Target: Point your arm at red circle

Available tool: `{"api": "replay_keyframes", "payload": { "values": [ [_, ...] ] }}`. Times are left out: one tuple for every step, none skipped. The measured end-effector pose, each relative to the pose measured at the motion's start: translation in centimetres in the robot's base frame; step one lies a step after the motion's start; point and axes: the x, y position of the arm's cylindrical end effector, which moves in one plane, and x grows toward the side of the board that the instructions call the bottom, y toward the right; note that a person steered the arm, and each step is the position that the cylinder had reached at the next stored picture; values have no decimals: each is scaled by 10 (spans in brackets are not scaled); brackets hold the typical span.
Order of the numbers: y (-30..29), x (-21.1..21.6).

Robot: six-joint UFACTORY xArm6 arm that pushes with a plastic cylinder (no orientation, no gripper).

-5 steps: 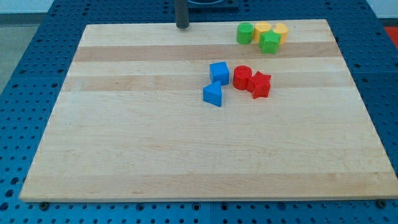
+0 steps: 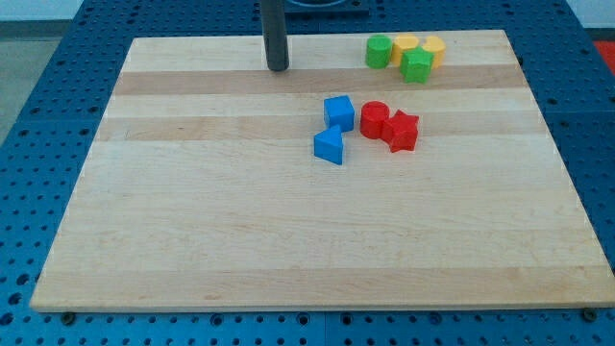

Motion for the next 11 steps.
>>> {"api": "replay_keyframes", "payload": {
  "values": [
    [31, 12],
    [36, 18],
    [45, 25],
    [69, 41],
    [72, 44],
    [91, 54],
    [98, 61],
    [101, 64],
    [129, 75],
    [130, 75],
    [130, 83]
  ]
}}
